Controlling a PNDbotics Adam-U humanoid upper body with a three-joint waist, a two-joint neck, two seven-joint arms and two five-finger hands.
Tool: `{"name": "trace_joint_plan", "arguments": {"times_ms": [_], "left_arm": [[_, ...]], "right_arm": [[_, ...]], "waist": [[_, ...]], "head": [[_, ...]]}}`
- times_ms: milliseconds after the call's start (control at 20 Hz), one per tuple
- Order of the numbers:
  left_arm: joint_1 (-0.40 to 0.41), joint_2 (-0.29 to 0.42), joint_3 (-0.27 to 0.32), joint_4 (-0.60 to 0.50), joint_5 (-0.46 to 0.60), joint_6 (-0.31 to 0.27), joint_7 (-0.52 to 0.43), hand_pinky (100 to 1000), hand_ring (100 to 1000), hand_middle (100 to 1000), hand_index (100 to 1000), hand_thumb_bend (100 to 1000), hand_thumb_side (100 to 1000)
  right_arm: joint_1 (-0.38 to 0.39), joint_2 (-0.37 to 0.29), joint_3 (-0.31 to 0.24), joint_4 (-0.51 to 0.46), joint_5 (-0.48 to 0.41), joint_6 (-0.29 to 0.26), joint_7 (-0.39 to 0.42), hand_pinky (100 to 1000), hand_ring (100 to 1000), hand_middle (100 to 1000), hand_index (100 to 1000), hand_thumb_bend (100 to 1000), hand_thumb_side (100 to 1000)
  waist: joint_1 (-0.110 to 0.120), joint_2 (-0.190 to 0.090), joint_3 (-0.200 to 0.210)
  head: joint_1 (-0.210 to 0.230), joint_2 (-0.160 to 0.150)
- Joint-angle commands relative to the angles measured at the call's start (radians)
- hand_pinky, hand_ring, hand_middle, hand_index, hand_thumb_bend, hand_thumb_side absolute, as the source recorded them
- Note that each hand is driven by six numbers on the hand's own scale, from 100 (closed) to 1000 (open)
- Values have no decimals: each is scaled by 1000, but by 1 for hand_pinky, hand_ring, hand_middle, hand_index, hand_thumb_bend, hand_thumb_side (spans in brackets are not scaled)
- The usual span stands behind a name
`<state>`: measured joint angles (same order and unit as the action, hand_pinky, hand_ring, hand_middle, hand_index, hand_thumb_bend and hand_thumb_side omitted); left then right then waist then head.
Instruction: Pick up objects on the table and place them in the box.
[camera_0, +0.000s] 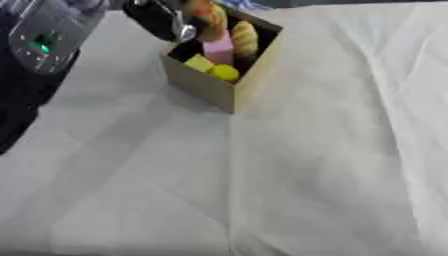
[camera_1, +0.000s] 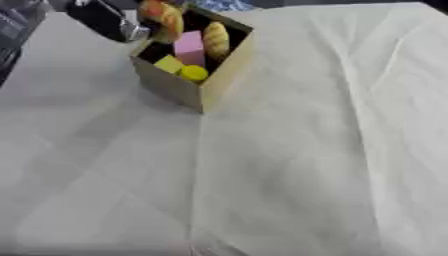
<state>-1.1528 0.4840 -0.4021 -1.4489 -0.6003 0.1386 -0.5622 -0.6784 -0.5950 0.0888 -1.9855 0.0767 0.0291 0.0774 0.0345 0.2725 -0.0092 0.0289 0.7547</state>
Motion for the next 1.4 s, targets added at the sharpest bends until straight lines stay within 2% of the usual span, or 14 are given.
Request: {"name": "trace_joint_plan", "arguments": {"times_ms": [50,300,650,750,850,950,1050,1150,1400], "left_arm": [[-50,-46,55,65,-48,24,22,630,537,519,573,223,100],[-71,-117,103,191,-125,28,65,639,547,531,590,236,100],[-72,-166,131,356,-227,-46,94,668,578,568,634,312,112],[-73,-178,143,401,-254,-70,99,726,653,650,732,469,282],[-78,-185,153,446,-282,-97,106,802,764,766,825,614,425],[-89,-186,166,494,-311,-121,129,850,827,831,889,684,502],[-100,-187,184,534,-342,-133,159,854,832,840,899,686,517],[-103,-186,198,545,-375,-135,191,841,815,818,887,645,519],[-87,-174,228,489,-414,-131,269,805,763,747,830,525,504]], "right_arm": [[-22,-27,-4,-15,1,-4,1,901,752,653,736,100,525],[-31,-27,-2,-15,-2,-6,3,901,752,653,735,100,525],[-35,-24,-3,-15,-5,-6,2,901,752,653,735,100,525],[-35,-23,-4,-15,-6,-6,1,901,751,653,735,100,524],[-34,-21,-4,-15,-7,-6,0,900,751,652,734,100,524],[-32,-19,-4,-15,-8,-5,-1,900,751,652,734,100,524],[-30,-17,-4,-15,-9,-5,-3,900,750,652,734,100,524],[-27,-16,-5,-15,-10,-4,-4,900,750,652,734,100,525],[-24,-12,-5,-15,-13,-4,-8,900,751,653,734,100,525]], "waist": [[-2,-13,-8],[0,0,-24],[-4,5,-27],[-6,4,-28],[-8,1,-27],[-10,-3,-26],[-11,-7,-24],[-12,-12,-19],[-16,-24,-6]], "head": [[12,-16],[24,-26],[26,-27],[26,-26],[26,-25],[26,-23],[24,-20],[20,-17],[11,-8]]}}
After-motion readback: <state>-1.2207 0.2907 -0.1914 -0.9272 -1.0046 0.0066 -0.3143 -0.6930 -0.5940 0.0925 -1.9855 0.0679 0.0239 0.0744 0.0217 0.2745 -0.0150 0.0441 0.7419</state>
